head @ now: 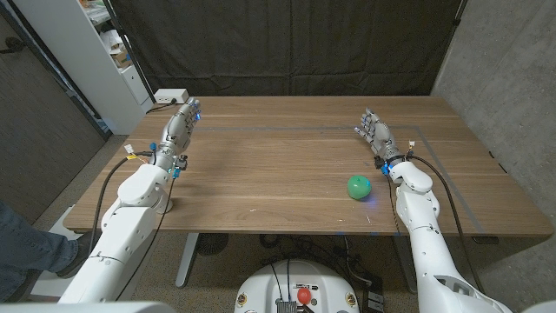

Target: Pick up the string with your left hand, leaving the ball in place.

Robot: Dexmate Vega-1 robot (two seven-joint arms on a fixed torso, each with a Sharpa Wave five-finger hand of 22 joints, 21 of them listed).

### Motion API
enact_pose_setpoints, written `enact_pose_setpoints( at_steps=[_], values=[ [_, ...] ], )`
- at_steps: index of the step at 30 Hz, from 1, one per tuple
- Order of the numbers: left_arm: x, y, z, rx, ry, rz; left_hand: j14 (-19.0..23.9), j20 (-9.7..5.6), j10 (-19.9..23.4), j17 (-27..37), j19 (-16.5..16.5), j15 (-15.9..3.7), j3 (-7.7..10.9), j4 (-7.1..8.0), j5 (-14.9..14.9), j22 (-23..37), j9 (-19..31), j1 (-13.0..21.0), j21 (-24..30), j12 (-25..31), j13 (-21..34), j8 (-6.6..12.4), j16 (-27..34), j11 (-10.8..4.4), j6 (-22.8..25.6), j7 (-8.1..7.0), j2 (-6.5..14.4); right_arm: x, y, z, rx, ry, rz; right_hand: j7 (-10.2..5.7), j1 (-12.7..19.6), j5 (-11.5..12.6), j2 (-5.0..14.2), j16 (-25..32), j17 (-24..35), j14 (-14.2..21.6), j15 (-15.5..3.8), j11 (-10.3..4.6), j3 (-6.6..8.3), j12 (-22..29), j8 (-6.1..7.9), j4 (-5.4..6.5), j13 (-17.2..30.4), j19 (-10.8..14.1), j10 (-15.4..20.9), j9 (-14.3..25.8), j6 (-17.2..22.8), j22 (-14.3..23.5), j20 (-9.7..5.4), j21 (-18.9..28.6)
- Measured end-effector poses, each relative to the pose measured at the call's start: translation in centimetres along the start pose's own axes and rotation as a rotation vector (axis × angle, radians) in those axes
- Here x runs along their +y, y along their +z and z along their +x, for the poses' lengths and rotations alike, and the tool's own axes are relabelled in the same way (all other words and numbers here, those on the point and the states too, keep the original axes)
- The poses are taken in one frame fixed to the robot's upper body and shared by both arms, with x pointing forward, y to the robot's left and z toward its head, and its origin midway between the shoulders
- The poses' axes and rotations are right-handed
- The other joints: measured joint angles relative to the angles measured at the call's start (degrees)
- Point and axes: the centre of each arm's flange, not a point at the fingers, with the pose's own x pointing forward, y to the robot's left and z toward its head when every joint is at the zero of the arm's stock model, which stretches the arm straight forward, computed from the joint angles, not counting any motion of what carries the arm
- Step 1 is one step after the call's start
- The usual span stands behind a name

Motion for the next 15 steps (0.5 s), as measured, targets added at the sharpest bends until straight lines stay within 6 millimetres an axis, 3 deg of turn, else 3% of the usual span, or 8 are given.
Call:
enact_pose_setpoints(
  at_steps=[15],
  values=[
    [0.7, 0.9, -1.2, -0.006, 0.007, 0.014, 0.3, 0.00, 0.0, 0.0, 0.0, 0.03, 0.00, 0.00, 0.0, 0.0, 0.0, 0.0, -0.2, 0.0, 0.0, 0.00, 0.0, 0.00, 0.0, 0.00, 0.0, 0.2, 0.8, -0.2, -0.024, 0.003, 0.000, -0.30, 0.0, 0.2, 0.00, 0.0, 0.0, 0.4, -0.19, -0.30, 0.00, 0.0, 0.00, 0.00, 0.0, 0.3, 0.3, 0.0, 0.3, 0.0, 0.30, 0.0]
  ],
)
